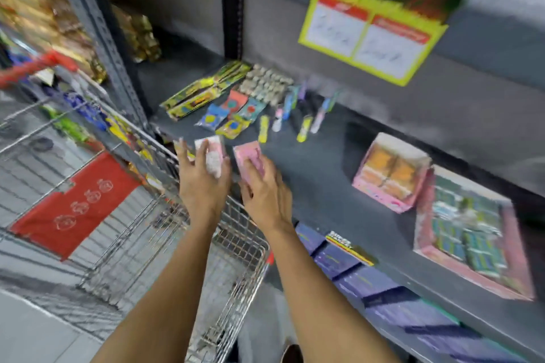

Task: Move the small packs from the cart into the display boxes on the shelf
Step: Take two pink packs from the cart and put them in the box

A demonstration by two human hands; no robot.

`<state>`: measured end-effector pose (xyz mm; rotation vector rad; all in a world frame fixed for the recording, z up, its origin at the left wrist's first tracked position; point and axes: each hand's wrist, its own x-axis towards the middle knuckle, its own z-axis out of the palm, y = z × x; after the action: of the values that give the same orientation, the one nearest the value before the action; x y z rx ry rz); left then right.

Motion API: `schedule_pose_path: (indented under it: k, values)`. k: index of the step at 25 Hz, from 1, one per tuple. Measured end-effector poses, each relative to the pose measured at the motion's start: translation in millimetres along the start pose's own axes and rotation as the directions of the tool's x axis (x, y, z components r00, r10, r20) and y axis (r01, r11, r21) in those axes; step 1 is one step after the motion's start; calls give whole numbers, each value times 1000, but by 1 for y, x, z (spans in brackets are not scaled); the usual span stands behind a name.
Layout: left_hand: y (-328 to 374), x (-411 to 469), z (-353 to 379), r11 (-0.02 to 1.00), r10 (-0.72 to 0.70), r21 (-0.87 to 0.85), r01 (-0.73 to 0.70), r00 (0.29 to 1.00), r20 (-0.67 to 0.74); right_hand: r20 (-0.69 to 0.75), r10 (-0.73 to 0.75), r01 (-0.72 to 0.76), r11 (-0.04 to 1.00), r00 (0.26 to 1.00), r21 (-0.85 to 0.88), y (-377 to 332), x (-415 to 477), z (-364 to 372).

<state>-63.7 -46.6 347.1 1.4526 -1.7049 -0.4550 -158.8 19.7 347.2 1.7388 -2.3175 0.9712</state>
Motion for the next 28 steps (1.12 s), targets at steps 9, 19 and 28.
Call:
schedule_pose_path:
  k: [9, 19, 28]
  values:
    - [141, -46, 87, 953, 287, -200, -229, 891, 350, -302, 288, -355, 914, 909, -198, 129, -14, -121]
    - [214, -74, 141, 938, 339, -233, -256, 812, 475, -339, 544, -594, 802, 767, -59, 186, -33, -149]
    - [221, -59, 161, 919, 139, -371, 131, 774, 618, -241, 498, -541, 824, 833, -170, 195, -25, -145]
